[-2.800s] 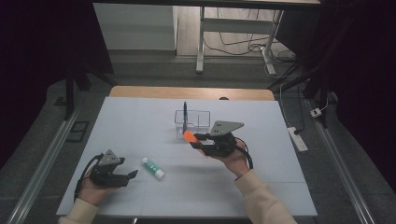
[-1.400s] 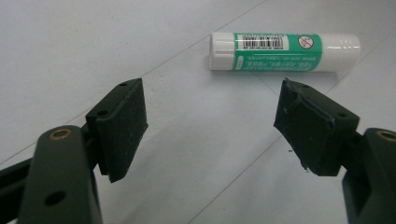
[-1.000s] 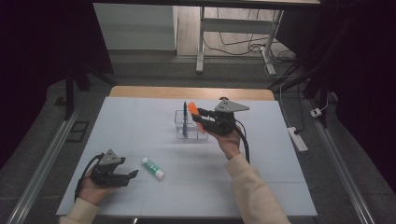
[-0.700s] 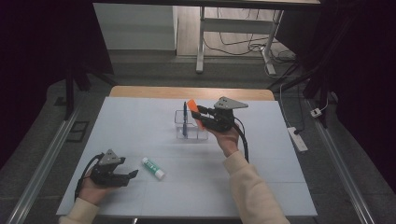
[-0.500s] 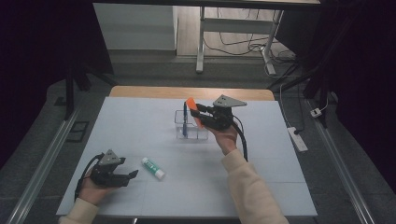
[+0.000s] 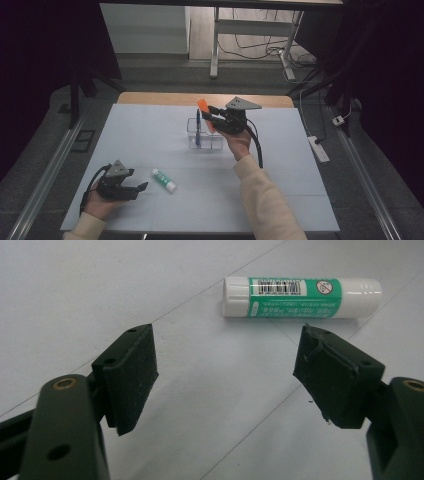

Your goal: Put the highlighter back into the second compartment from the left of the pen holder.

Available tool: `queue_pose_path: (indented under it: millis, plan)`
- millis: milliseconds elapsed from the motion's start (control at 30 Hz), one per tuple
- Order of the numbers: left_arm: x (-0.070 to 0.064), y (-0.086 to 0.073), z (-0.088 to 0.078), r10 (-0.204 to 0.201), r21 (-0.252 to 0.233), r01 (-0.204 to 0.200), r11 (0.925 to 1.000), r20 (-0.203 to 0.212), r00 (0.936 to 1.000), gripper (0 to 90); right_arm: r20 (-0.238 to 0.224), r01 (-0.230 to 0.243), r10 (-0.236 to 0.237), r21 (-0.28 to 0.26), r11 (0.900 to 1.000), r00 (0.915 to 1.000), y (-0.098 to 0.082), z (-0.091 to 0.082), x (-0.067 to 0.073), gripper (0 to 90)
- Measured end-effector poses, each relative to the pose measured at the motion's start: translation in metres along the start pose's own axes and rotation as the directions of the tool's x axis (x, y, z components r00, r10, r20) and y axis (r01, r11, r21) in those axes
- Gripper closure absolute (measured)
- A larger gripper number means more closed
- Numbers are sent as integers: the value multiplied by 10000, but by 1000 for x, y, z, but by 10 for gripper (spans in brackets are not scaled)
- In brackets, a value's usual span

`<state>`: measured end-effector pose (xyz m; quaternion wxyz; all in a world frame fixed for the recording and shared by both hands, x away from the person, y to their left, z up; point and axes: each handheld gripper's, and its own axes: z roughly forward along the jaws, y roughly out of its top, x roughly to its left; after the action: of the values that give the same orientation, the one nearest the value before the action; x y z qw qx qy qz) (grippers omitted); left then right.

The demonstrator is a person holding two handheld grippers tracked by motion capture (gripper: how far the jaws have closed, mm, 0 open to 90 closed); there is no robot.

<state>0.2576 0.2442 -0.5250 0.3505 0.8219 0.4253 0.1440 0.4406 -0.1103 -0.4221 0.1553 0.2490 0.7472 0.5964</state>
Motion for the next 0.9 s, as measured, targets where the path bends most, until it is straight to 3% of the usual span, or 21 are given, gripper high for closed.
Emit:
queue_pose_path:
  millis: [333,800,900]
  plan:
    - [2,-1,-1,-49,-10,49,10000,-6,10000,250,16,-31,31,-95,10000,10000,1,18,-5,640]
    - [2,-1,0,-6,34,6,10000,-12,10000,250,83,-238,238,-22,9997,9997,-13,31,-15,632]
    - [2,-1,0,0,26,0,10000,-4,10000,250,195,-320,318,115,9994,9993,-14,30,-16,546]
